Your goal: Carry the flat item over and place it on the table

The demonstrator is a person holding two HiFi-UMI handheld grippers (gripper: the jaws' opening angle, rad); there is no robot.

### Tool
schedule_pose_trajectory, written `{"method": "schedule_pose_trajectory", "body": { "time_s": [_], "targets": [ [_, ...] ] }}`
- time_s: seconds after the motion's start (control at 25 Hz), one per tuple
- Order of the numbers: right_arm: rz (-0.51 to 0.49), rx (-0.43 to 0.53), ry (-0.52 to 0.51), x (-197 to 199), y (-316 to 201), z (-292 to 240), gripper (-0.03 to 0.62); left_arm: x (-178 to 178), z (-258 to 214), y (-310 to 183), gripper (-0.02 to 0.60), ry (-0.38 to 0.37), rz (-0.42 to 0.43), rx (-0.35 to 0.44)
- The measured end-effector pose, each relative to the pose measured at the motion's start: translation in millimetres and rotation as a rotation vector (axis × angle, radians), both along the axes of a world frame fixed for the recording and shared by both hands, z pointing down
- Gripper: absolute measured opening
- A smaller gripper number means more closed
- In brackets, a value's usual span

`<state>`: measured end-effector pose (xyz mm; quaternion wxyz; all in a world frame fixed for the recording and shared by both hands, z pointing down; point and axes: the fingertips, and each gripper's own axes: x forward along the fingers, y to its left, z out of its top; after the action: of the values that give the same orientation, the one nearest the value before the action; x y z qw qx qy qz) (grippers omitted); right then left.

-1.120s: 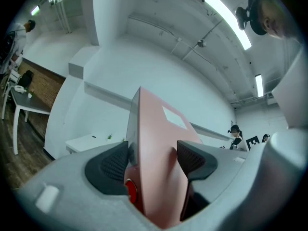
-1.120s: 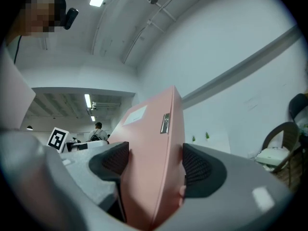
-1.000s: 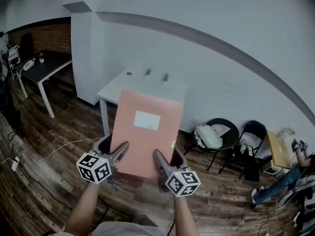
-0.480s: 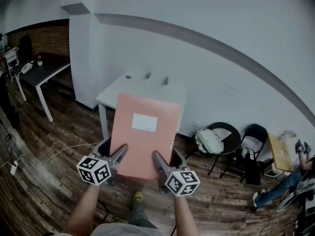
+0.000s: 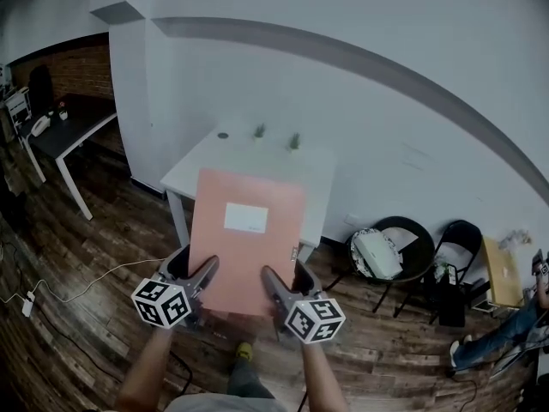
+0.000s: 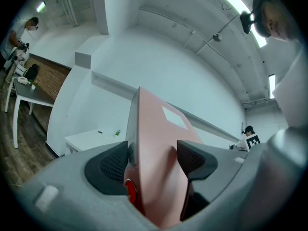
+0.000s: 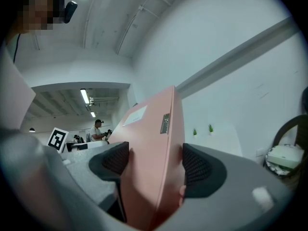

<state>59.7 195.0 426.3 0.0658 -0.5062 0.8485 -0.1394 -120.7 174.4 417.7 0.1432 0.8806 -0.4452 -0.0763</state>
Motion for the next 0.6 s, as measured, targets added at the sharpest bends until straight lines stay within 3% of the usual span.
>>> {"method": "schedule_pose_trajectory", "body": {
  "time_s": [0.6],
  "targets": [
    [-0.034, -0.063, -0.017, 52, -172, 22, 0.342, 51, 20, -167, 0.32, -0.016, -0.031, -0.063]
  ]
}}
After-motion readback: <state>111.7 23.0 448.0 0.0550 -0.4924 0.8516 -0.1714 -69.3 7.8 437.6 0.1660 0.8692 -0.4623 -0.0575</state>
